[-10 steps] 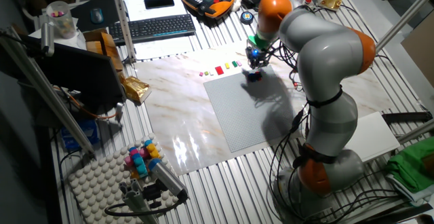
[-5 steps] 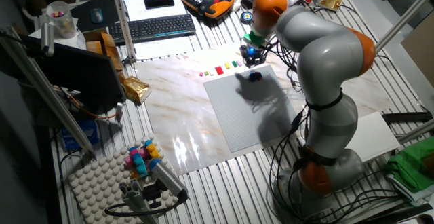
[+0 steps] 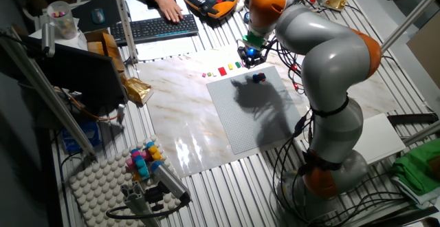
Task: Stack small Lego blocks one on top of the other
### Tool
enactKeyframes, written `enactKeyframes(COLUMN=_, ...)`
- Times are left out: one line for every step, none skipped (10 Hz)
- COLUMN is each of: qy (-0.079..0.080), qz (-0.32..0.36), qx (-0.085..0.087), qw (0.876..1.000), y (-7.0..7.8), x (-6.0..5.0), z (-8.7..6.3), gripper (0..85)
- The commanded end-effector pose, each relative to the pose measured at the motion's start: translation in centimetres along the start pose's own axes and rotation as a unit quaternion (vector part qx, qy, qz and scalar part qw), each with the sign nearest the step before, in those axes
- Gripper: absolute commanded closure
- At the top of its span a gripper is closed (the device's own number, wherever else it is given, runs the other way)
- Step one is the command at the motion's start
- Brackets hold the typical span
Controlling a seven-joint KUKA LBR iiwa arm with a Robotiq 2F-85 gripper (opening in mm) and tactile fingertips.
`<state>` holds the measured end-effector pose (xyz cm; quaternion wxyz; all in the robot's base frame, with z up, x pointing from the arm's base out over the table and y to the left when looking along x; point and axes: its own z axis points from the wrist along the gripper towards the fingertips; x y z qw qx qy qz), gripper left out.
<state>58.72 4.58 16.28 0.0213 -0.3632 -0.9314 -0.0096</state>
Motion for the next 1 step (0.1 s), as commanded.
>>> enactKeyframes(qy=0.004, qz=-0.009, qx=-0.004, qw=1.000, y=0.01, x=0.04, z=0.05, gripper=84.3)
